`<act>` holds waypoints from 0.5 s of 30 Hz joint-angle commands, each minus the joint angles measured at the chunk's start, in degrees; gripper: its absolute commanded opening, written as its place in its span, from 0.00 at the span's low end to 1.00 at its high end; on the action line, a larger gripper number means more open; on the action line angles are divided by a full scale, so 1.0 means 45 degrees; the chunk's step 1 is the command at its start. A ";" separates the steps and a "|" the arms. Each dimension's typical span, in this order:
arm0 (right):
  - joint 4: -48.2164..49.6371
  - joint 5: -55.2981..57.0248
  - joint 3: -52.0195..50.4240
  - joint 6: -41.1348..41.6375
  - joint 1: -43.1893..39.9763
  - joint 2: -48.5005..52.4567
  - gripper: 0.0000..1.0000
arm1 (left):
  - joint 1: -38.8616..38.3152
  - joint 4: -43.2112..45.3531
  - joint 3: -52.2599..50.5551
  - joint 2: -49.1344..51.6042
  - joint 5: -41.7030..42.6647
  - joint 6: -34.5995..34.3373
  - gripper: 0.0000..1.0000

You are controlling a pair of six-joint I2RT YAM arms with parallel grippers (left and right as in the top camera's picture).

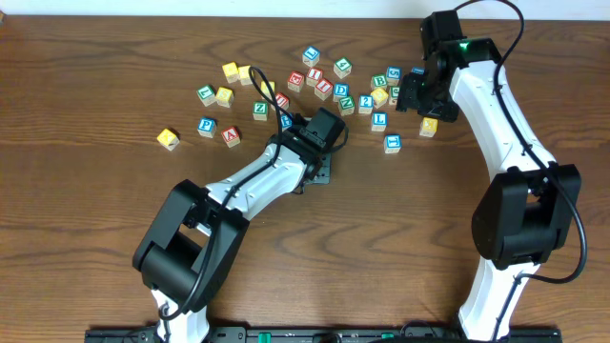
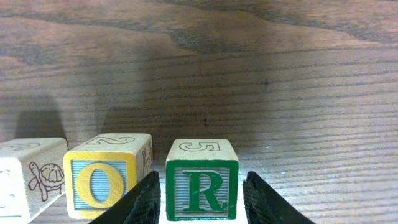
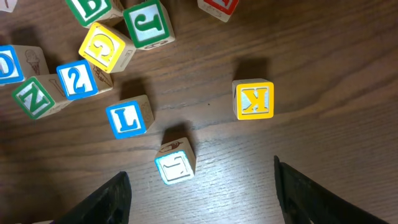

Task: Spell out CORL
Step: 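Open the left gripper and raise it back toward the left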

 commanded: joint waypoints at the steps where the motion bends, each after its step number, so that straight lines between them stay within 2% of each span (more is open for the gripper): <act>1: 0.0199 0.0136 -0.0039 -0.0107 -0.0053 0.0029 0.70 | 0.0049 -0.0015 0.0151 -0.1107 0.0068 0.1030 0.44; 8: 0.0879 -0.0355 -0.0039 -0.0257 0.0131 0.0029 0.71 | 0.0243 -0.0024 0.0267 -0.3900 0.0063 0.1909 0.47; 11: 0.1370 -0.1540 -0.0034 -0.0729 0.0277 0.0029 0.68 | 0.1005 -0.0238 0.0325 -0.5265 0.0068 0.1904 0.47; 15: 0.1763 -0.2205 -0.0034 -0.0117 0.0491 0.0029 0.66 | 0.2822 -0.1025 0.0330 -0.6499 0.0068 0.1904 0.47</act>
